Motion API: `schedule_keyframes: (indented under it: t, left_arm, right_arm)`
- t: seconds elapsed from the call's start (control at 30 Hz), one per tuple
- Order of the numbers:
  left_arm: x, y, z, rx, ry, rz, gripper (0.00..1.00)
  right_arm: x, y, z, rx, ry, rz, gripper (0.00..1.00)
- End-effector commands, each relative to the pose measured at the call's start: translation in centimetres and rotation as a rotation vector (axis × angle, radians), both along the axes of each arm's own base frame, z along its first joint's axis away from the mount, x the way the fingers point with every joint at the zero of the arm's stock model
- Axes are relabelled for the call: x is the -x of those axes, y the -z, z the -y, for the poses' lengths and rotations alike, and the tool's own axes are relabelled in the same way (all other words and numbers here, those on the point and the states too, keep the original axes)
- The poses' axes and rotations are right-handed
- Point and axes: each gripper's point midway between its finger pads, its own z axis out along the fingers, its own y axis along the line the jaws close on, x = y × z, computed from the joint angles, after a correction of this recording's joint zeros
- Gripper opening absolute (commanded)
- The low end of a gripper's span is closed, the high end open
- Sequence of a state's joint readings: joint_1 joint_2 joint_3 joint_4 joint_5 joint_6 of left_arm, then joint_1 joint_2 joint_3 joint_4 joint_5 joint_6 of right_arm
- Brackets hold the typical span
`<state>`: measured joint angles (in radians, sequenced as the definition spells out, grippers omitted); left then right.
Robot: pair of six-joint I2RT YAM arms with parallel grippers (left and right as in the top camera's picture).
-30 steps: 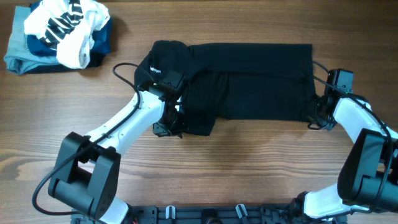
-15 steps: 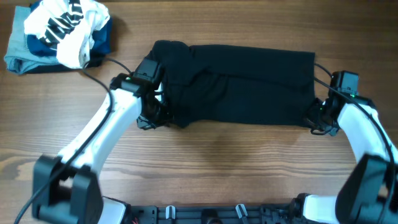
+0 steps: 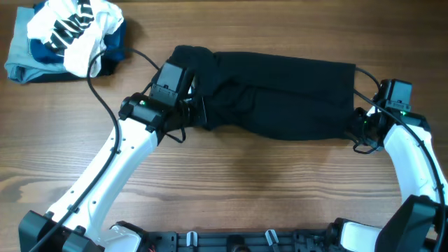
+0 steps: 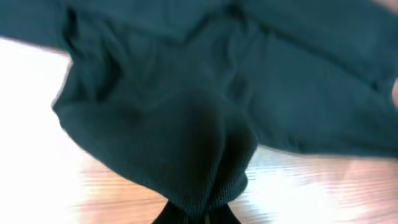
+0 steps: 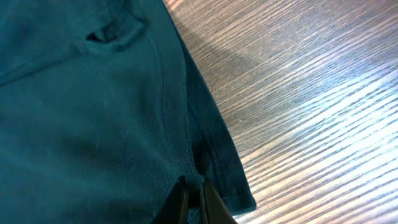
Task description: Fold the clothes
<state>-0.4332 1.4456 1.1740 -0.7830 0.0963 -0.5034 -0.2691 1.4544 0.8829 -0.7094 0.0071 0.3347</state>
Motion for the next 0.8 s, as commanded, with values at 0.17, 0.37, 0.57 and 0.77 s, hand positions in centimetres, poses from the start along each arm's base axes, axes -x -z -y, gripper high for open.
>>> schedule_keyframes:
  t: [0.17, 0.37, 0.57, 0.77]
  left_arm:
    - [-6.8, -2.4, 0.1, -0.041, -0.07, 0.276, 0.04]
    - [-9.5, 0.4, 1.1, -0.055, -0.059, 0.293, 0.04]
    - [-11.0, 4.0, 0.6, -0.081, -0.08, 0.251, 0.04]
    - [-12.7, 3.4, -2.3, -0.076, -0.153, 0.279, 0.04]
  right_arm:
    - [-0.6, 0.6, 0.0, -0.007, -0.018, -0.001, 0.04]
    - [-1.2, 0.4, -0.1, -0.018, -0.025, 0.025, 0.04]
    - [-2.8, -0.4, -0.8, -0.057, -0.044, 0.095, 0.04]
    - [-5.9, -4.5, -0.2, -0.043, -0.063, 0.198, 0.04]
